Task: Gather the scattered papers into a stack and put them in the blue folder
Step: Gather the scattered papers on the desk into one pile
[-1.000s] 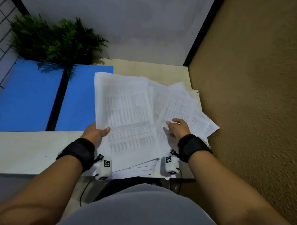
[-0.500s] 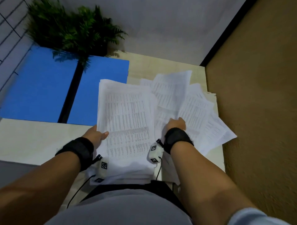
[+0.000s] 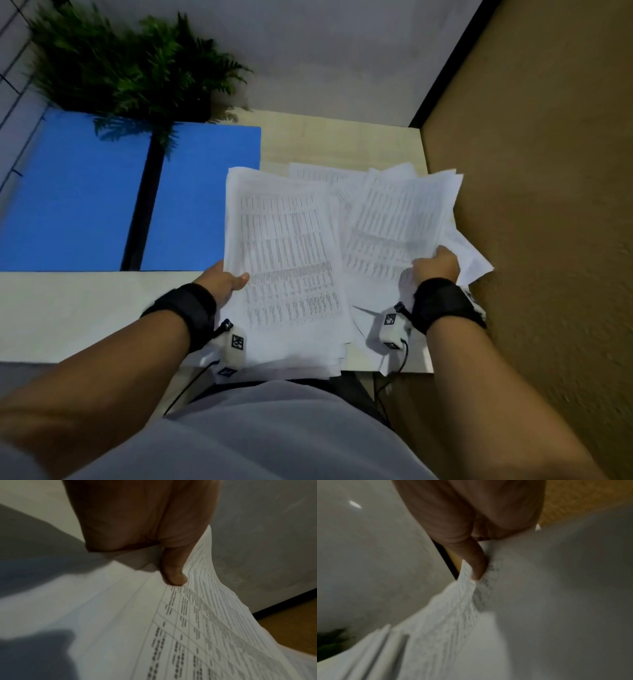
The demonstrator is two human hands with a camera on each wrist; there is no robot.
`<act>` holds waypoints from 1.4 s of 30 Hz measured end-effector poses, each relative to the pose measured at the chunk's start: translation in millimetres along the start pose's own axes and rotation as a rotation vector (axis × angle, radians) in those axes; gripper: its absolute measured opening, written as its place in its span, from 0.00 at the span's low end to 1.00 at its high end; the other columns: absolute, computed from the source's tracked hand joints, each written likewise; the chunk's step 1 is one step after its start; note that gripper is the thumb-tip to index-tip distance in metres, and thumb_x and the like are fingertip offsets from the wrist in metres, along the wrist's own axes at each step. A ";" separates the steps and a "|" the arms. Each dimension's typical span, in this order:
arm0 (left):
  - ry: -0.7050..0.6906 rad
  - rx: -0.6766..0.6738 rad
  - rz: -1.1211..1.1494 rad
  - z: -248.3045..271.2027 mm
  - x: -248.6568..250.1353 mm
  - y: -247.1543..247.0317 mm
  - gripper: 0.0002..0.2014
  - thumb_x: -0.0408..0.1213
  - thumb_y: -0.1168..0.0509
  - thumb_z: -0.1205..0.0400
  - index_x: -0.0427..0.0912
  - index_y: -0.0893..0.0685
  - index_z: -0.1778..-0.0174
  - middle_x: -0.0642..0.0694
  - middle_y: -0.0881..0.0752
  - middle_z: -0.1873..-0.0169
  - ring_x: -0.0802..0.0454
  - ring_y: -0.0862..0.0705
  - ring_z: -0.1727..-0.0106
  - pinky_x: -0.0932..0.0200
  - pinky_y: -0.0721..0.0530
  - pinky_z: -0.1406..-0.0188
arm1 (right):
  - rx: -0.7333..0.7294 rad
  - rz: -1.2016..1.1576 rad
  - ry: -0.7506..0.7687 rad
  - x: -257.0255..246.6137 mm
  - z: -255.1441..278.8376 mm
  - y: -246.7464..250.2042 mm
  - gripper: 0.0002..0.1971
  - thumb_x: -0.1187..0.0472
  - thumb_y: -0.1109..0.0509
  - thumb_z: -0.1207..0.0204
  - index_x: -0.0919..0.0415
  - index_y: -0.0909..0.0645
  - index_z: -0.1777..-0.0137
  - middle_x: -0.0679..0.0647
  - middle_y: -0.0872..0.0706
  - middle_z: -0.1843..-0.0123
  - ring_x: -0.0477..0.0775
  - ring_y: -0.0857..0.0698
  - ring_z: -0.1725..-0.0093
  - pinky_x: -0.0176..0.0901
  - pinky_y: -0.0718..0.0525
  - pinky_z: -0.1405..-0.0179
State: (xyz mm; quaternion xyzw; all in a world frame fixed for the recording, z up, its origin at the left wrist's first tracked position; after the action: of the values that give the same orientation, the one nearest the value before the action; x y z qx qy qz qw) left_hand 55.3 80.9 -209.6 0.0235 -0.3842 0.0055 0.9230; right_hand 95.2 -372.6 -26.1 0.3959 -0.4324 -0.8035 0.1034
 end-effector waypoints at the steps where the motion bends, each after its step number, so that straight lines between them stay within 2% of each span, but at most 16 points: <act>1: -0.013 -0.005 -0.005 11.5 12.2 -6.8 0.39 0.43 0.23 0.33 0.49 0.24 0.23 0.47 0.15 0.31 0.42 0.19 0.28 0.38 0.27 0.22 | 0.079 -0.055 0.058 -14.1 2.6 21.4 0.14 0.71 0.35 0.24 0.71 0.19 0.39 0.66 0.13 0.42 0.65 0.15 0.42 0.48 0.19 0.47; 5: -0.032 -0.015 -0.032 26.4 29.8 -21.0 0.29 0.34 0.27 0.22 0.43 0.24 0.24 0.43 0.16 0.30 0.41 0.20 0.28 0.39 0.29 0.21 | 0.315 -0.376 0.235 -51.9 24.0 105.5 0.06 0.70 0.35 0.24 0.60 0.18 0.53 0.56 0.15 0.55 0.56 0.15 0.53 0.46 0.18 0.50; 8: -0.054 -0.010 -0.078 22.4 26.0 -20.1 0.34 0.45 0.23 0.26 0.42 0.23 0.24 0.42 0.16 0.29 0.40 0.18 0.29 0.38 0.26 0.23 | 0.192 -0.560 0.367 -83.6 44.3 117.7 0.12 0.71 0.32 0.24 0.53 0.23 0.63 0.49 0.16 0.63 0.45 0.16 0.61 0.39 0.16 0.55; 11: -0.074 0.012 -0.118 32.2 35.2 -26.0 0.46 0.68 0.26 0.33 0.45 0.26 0.22 0.44 0.19 0.26 0.40 0.22 0.24 0.39 0.27 0.22 | -0.061 -0.502 0.371 -87.9 61.8 52.0 0.05 0.71 0.34 0.22 0.60 0.23 0.54 0.51 0.17 0.59 0.45 0.17 0.60 0.28 0.18 0.57; 13: -0.052 0.060 -0.166 38.6 38.4 -26.7 0.49 0.73 0.37 0.27 0.45 0.37 0.15 0.46 0.31 0.18 0.41 0.32 0.16 0.40 0.34 0.18 | -0.189 -0.383 0.315 -68.1 70.5 -9.8 0.03 0.69 0.38 0.20 0.62 0.27 0.50 0.50 0.20 0.53 0.53 0.21 0.54 0.36 0.25 0.45; 17: 0.108 0.032 -0.044 46.8 28.8 -36.7 0.67 0.85 0.39 0.42 0.53 0.56 0.12 0.56 0.43 0.13 0.48 0.44 0.12 0.39 0.46 0.15 | -0.420 -0.216 0.165 -18.9 93.7 -110.9 0.13 0.68 0.50 0.16 0.57 0.29 0.37 0.49 0.28 0.41 0.46 0.27 0.45 0.37 0.31 0.39; 19: 0.106 0.007 -0.030 48.3 29.2 -39.2 0.60 0.76 0.30 0.35 0.54 0.52 0.12 0.57 0.38 0.16 0.46 0.42 0.13 0.39 0.44 0.16 | -0.490 -0.050 0.236 -13.4 100.4 -135.9 0.15 0.70 0.50 0.19 0.49 0.31 0.57 0.42 0.28 0.55 0.38 0.29 0.59 0.30 0.29 0.54; 21: 0.016 -0.022 -0.132 43.3 37.7 -37.9 0.46 0.55 0.22 0.30 0.50 0.34 0.17 0.48 0.26 0.20 0.41 0.28 0.19 0.41 0.31 0.22 | -0.516 0.073 0.282 -13.4 93.6 -144.4 0.16 0.70 0.44 0.20 0.50 0.35 0.66 0.44 0.31 0.65 0.40 0.31 0.67 0.33 0.30 0.66; 23: -0.021 -0.005 -0.298 37.7 41.8 -35.2 0.35 0.43 0.24 0.26 0.47 0.27 0.22 0.44 0.18 0.27 0.40 0.20 0.26 0.43 0.24 0.27 | -0.531 0.071 0.292 -22.0 82.0 -137.6 0.03 0.61 0.35 0.21 0.58 0.21 0.54 0.51 0.19 0.56 0.51 0.19 0.59 0.45 0.18 0.55; 26: 0.023 0.060 -0.454 34.9 41.2 -26.7 0.32 0.38 0.28 0.20 0.41 0.31 0.20 0.43 0.20 0.27 0.38 0.21 0.27 0.44 0.23 0.26 | -0.308 0.099 0.269 -26.4 30.3 -98.1 0.21 0.50 0.26 0.30 0.55 0.21 0.38 0.56 0.16 0.41 0.58 0.17 0.42 0.54 0.17 0.39; 29: 0.010 0.059 -0.557 42.2 47.4 -30.8 0.30 0.36 0.31 0.18 0.40 0.33 0.20 0.38 0.20 0.26 0.37 0.21 0.27 0.43 0.23 0.27 | -0.125 0.320 0.149 -7.7 -22.3 -54.3 0.37 0.48 0.21 0.33 0.59 0.31 0.27 0.61 0.24 0.30 0.64 0.26 0.29 0.62 0.25 0.30; 32: 0.008 0.068 -0.589 51.7 52.8 -34.8 0.29 0.33 0.34 0.16 0.41 0.34 0.19 0.38 0.21 0.26 0.37 0.23 0.26 0.46 0.25 0.29 | -0.237 0.443 0.086 11.6 -40.9 -53.3 0.48 0.42 0.18 0.39 0.64 0.36 0.24 0.65 0.26 0.27 0.68 0.27 0.27 0.61 0.25 0.29; 35: -0.007 0.092 -0.622 57.7 57.5 -38.6 0.27 0.32 0.36 0.14 0.41 0.36 0.18 0.39 0.22 0.28 0.37 0.23 0.26 0.51 0.25 0.34 | -0.359 0.415 0.150 3.5 -47.6 -69.1 0.36 0.50 0.22 0.30 0.66 0.30 0.26 0.65 0.23 0.27 0.67 0.24 0.28 0.55 0.23 0.31; 37: -0.004 0.108 -0.620 61.3 59.1 -38.5 0.27 0.32 0.37 0.14 0.41 0.36 0.18 0.39 0.22 0.28 0.38 0.24 0.27 0.52 0.26 0.36 | -0.236 0.521 0.198 -11.9 -62.2 -55.6 0.27 0.51 0.27 0.24 0.61 0.24 0.29 0.63 0.24 0.27 0.66 0.26 0.28 0.58 0.24 0.31; 39: 0.012 0.113 -0.589 59.1 55.8 -37.1 0.27 0.30 0.37 0.14 0.42 0.36 0.18 0.39 0.22 0.27 0.38 0.24 0.26 0.49 0.26 0.32 | -0.118 0.708 0.228 -22.6 -74.9 -37.7 0.25 0.48 0.28 0.24 0.56 0.22 0.29 0.60 0.30 0.24 0.63 0.31 0.26 0.60 0.27 0.29; 42: 0.029 0.107 -0.586 58.1 53.6 -37.6 0.27 0.30 0.37 0.14 0.43 0.35 0.19 0.39 0.22 0.27 0.38 0.24 0.25 0.45 0.26 0.28 | -0.200 0.834 0.281 -20.1 -91.9 -39.0 0.26 0.44 0.28 0.25 0.53 0.21 0.30 0.54 0.35 0.18 0.62 0.37 0.20 0.60 0.32 0.23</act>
State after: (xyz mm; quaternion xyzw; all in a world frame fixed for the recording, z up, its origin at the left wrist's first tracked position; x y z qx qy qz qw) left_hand 53.0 40.2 -132.2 0.1817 -0.3469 -0.2407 0.8881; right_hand 182.1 -395.1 -74.1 0.2812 -0.4569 -0.6693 0.5141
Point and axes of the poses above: each hand's wrist, its own z-axis away from the middle knuckle, its own y-axis out of the back of the hand, x = y × z, the point moved 10 cm from there along -z, towards the middle knuckle
